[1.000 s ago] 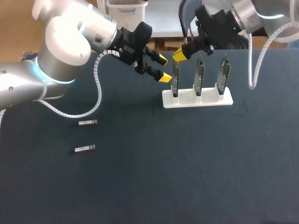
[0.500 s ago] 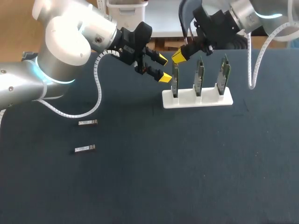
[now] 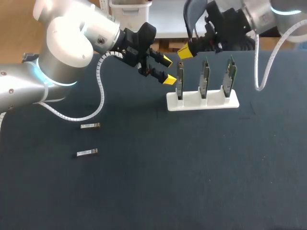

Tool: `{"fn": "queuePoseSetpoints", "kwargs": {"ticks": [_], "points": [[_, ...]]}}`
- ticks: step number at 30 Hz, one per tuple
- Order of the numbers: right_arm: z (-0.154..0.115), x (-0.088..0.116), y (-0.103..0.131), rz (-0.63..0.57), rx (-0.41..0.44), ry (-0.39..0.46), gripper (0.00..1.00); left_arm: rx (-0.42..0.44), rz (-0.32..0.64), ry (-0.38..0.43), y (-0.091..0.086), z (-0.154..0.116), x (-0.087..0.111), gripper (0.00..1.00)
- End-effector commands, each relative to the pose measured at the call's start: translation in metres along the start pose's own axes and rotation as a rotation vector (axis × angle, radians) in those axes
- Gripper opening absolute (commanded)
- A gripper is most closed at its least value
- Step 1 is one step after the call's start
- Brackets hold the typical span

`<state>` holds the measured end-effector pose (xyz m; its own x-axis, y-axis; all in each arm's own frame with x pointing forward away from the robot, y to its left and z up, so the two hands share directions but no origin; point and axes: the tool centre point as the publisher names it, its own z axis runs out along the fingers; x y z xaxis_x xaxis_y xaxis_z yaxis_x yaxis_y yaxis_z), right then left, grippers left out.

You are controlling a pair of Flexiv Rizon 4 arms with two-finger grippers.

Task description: Pick up the optical module with the left hand, and insert it into the network port with the right hand.

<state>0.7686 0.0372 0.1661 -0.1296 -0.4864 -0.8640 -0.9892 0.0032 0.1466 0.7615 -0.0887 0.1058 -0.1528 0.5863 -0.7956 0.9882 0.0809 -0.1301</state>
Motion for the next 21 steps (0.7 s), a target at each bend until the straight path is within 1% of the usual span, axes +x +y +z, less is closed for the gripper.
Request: {"fn": "queuePoseSetpoints", "kwargs": {"ticks": [1, 4, 11, 16, 21], "points": [[-0.015, -0.005, 0.004, -0.018, 0.007, -0.027, 0.0, 0.003, -0.001, 0.004, 0.002, 0.0, -0.001, 1.0], [-0.031, -0.003, 0.006, -0.033, -0.016, -0.046, 0.0, 0.003, -0.001, 0.004, 0.002, 0.0, -0.001, 1.0], [-0.061, 0.017, 0.005, -0.032, -0.014, -0.02, 0.0, 0.003, -0.001, 0.004, 0.002, 0.0, -0.001, 1.0], [-0.075, 0.032, 0.005, -0.019, -0.011, -0.001, 0.0, 0.003, -0.001, 0.004, 0.002, 0.0, -0.001, 1.0], [-0.082, 0.046, 0.005, -0.002, -0.017, 0.02, 0.0, 0.003, -0.001, 0.004, 0.002, 0.0, -0.001, 1.0]]}}
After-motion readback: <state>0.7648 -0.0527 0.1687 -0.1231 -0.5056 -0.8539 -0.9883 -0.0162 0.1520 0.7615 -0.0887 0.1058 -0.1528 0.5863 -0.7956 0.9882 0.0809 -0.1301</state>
